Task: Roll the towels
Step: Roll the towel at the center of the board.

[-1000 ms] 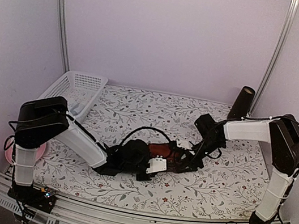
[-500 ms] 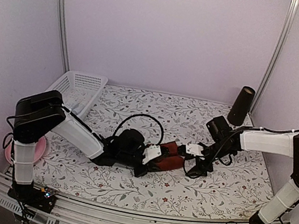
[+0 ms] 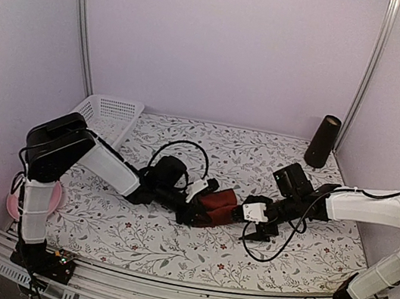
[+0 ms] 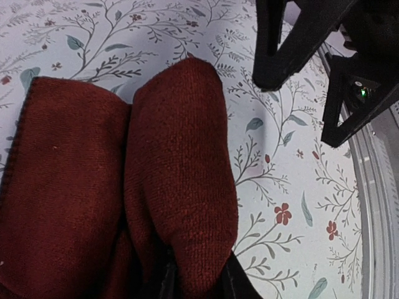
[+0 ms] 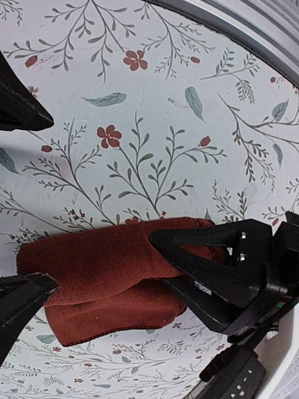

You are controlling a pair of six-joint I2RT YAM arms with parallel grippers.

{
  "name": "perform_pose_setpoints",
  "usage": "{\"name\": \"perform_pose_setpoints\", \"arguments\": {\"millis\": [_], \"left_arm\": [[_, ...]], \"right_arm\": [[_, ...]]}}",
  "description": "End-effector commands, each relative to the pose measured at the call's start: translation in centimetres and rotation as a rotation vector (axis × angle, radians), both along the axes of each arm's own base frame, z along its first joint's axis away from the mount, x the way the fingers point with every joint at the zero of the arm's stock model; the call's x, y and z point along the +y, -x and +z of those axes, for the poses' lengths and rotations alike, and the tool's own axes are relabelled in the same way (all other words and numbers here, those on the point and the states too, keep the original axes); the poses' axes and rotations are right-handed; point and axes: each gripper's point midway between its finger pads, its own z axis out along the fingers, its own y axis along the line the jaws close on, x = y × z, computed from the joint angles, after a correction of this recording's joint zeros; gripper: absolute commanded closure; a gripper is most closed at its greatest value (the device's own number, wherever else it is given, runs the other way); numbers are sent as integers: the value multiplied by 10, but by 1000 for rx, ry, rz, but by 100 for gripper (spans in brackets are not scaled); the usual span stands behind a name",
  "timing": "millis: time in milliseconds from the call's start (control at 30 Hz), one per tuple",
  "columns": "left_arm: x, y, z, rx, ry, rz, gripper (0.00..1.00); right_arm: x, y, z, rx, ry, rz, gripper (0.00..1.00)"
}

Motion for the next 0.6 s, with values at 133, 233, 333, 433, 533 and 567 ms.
{"name": "perform_pose_setpoints", "arguments": {"millis": [133,233,333,433,533,567], "left_arm": [[18,7,-48,249,-83,14,80],[20,5,-50,275,-73,18,79],[21,1,-55,296,-80,29,79],[22,-1,-58,313,-86,37,78],[21,-1,-61,333,-87,29,77],[21,-1,-62,338,-89,27,77]], "right_arm": [[11,-23,1,-55,-18,-49,21],[10,-22,-7,-48,-2,-40,21],[10,-26,-14,-47,21,-50,21],[11,-37,-21,-48,45,-97,21],[11,-45,-30,-48,70,-136,21],[10,-46,-33,-46,78,-141,21]]}}
